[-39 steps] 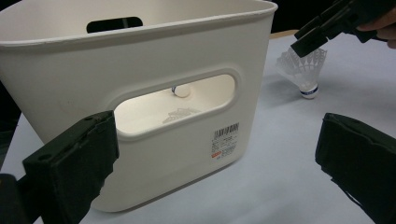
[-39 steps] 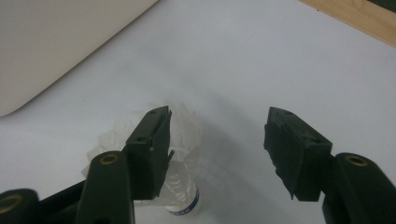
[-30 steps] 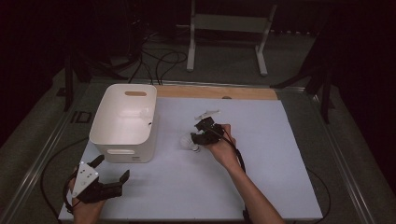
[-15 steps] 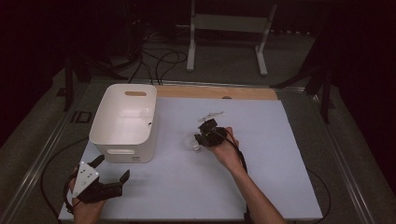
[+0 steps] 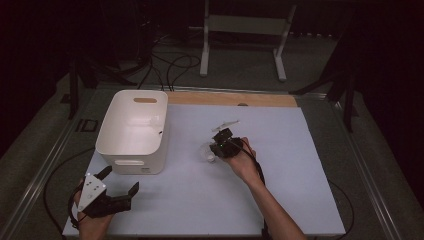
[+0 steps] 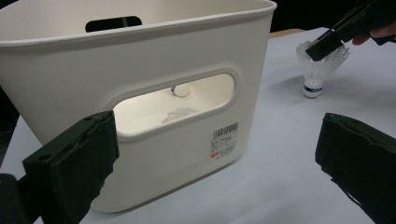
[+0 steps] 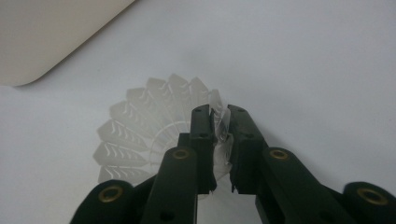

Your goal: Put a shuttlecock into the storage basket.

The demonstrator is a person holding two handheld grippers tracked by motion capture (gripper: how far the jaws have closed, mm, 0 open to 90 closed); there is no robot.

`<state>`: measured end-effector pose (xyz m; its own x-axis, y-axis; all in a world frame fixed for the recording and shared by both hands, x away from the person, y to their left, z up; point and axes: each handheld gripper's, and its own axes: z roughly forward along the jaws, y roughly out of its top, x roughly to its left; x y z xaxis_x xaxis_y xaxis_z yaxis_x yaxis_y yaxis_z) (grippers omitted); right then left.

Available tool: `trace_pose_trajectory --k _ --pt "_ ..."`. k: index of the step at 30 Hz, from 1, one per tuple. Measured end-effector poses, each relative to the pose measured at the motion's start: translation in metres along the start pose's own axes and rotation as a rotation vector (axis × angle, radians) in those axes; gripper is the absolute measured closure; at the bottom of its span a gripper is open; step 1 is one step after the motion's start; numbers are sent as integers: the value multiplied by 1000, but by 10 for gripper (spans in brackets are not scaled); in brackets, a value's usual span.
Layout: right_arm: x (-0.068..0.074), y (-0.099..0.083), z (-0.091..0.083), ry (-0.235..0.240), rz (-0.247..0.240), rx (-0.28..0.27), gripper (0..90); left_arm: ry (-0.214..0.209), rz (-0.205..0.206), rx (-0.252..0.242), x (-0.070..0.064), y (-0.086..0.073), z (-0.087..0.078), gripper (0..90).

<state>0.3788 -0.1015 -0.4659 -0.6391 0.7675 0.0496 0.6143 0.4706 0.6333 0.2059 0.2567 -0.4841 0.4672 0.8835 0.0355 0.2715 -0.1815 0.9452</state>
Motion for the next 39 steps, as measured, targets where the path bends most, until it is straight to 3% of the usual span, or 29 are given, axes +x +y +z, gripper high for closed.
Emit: trace_pose_trajectory --k 4,9,39 --pt "-1 -1 1 11 4 6 813 0 -1 0 0 0 0 0" --pt "0 -1 0 9 -1 8 889 2 1 1 0 0 0 0" --pt "4 0 -6 7 1 -34 891 1 0 -2 0 0 -1 0"
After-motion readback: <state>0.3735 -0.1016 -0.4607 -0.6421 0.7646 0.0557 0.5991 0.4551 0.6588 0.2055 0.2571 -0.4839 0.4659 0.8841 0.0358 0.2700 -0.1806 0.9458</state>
